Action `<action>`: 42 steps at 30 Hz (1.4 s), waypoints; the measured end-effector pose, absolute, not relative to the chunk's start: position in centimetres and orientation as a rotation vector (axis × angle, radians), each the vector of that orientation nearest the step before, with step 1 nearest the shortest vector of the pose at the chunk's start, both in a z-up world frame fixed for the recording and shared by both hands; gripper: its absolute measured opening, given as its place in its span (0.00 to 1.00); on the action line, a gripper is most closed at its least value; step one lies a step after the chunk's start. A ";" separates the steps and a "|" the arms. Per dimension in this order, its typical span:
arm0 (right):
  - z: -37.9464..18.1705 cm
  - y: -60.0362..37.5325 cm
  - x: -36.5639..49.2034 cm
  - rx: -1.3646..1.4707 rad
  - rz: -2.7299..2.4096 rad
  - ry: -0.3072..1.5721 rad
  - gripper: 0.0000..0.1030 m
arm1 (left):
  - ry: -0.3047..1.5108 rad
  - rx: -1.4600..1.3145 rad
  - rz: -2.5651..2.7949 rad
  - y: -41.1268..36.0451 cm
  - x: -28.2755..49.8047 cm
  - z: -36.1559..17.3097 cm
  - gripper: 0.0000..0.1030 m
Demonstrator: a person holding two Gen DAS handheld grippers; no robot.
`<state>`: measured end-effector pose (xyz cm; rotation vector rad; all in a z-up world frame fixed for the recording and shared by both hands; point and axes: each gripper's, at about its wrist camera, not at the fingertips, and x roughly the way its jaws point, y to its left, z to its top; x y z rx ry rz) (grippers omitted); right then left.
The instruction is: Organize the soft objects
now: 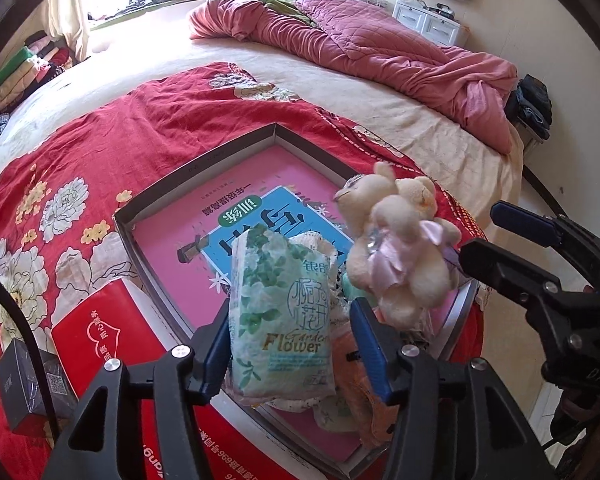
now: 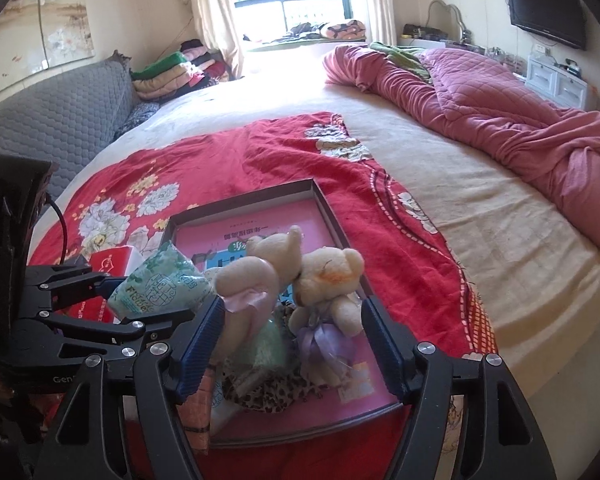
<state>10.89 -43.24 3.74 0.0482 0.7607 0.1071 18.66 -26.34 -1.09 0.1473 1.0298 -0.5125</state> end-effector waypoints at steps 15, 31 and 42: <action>6.1 -42.0 7.3 0.015 0.058 0.714 0.75 | 0.958 0.113 -0.503 -24.0 16.1 1.5 0.68; 8.8 -37.0 2.2 -0.049 -0.004 0.693 0.76 | 0.869 0.054 -0.426 -19.3 11.3 6.0 0.82; 8.3 -34.8 -2.0 0.019 -0.164 0.663 0.77 | 0.884 0.064 -0.380 -17.2 7.2 6.2 0.82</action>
